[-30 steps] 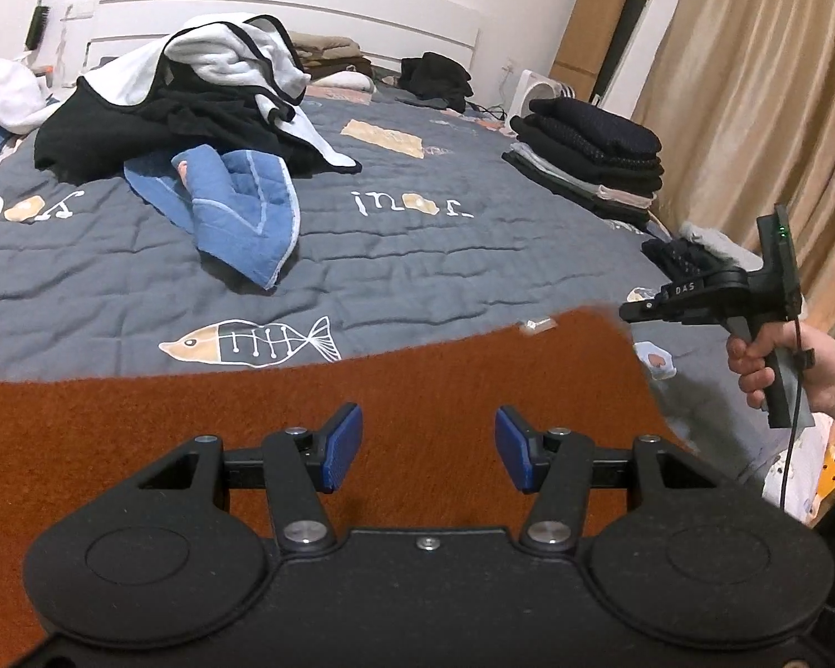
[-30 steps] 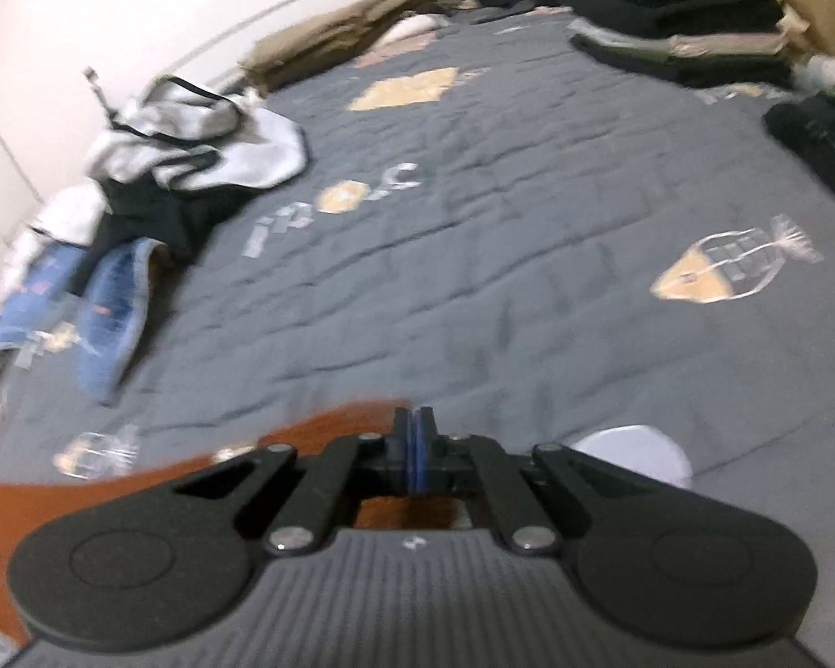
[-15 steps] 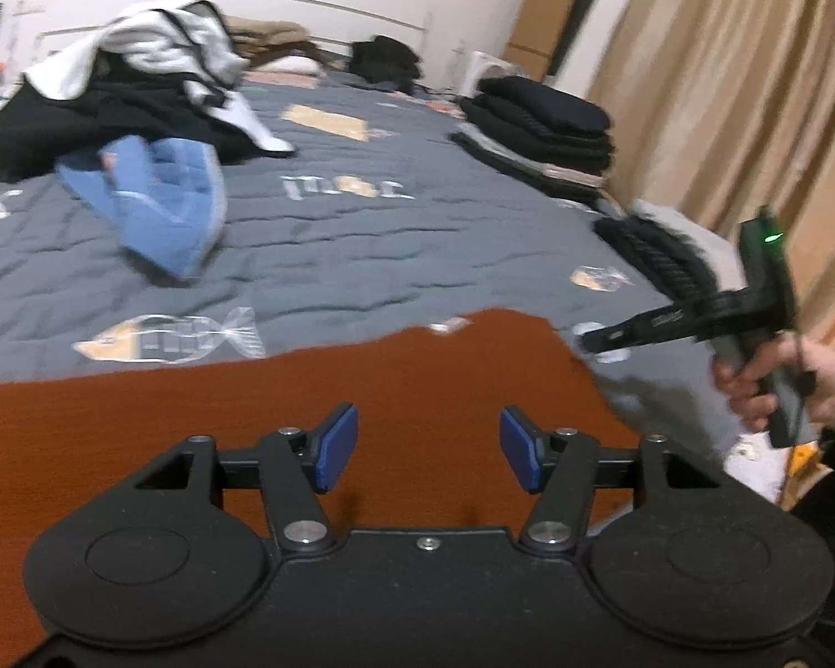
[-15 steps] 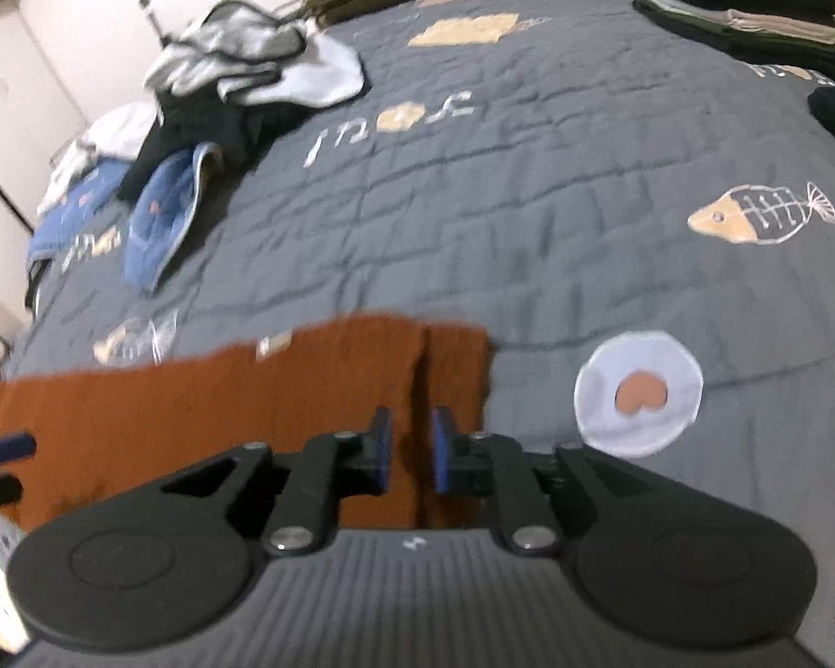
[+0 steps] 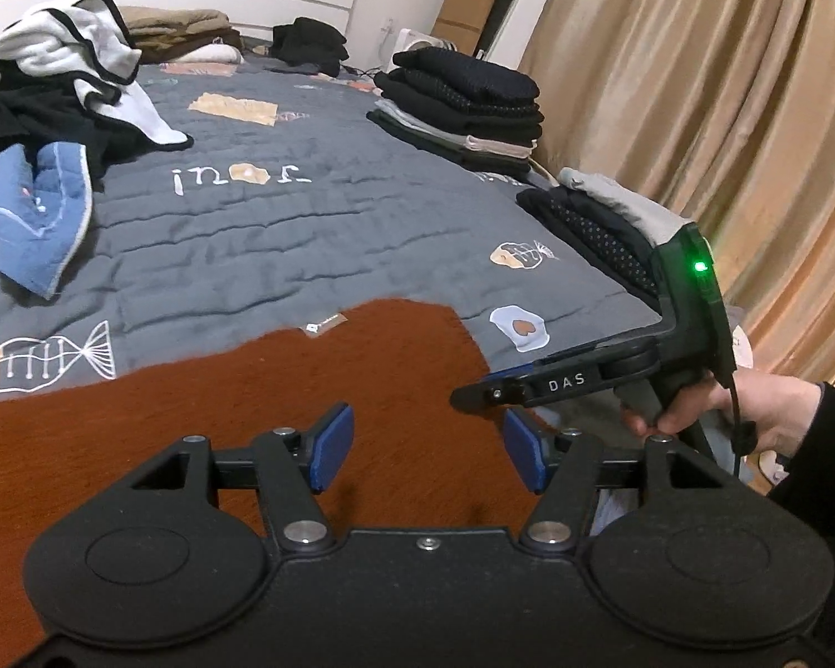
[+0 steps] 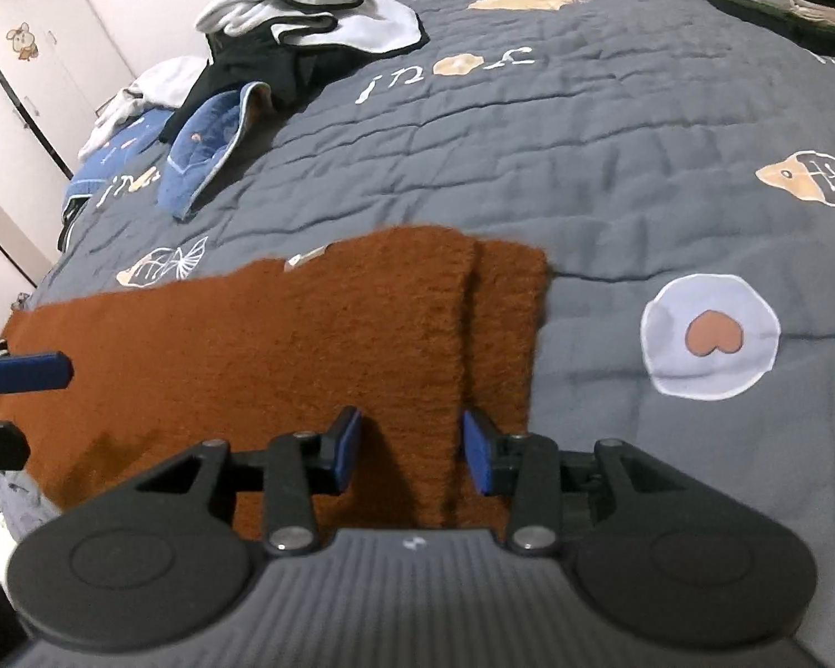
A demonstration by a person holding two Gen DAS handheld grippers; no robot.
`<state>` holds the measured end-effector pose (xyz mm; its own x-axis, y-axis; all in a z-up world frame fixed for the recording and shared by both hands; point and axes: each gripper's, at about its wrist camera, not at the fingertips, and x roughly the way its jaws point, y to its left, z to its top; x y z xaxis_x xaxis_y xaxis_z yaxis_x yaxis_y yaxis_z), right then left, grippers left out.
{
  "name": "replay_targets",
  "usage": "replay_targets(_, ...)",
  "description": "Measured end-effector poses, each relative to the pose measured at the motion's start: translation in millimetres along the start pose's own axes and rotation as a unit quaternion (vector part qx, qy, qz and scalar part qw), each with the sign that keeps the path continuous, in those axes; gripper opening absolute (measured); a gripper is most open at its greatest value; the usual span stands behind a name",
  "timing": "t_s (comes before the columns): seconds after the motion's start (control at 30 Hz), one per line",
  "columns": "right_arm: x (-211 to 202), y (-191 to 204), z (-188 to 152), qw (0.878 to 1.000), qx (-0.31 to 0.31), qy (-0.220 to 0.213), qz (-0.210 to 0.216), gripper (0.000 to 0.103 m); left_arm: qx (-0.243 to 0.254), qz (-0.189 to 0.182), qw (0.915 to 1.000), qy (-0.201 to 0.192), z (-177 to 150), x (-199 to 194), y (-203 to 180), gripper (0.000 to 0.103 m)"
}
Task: Fold clothes
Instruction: 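Move the right gripper to the garment's folded edge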
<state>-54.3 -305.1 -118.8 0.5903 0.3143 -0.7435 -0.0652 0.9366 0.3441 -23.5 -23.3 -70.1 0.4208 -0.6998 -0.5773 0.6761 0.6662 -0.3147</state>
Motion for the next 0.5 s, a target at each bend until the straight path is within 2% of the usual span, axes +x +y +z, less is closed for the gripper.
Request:
replay_targets(0.3, 6, -11, 1, 0.999, 0.015, -0.017, 0.026, 0.046, 0.007, -0.008, 0.9999, 0.012, 2, 18, -11, 0.059)
replay_targets(0.4, 7, -17, 2, 0.998, 0.039, -0.025, 0.042, 0.046, 0.008, -0.007, 0.9998, 0.016, 0, 20, -13, 0.059)
replay_targets(0.5, 4, -22, 4, 0.994, 0.073, -0.030, 0.081, 0.046, 0.005, -0.005, 0.9999, 0.015, 1, 19, -12, 0.059)
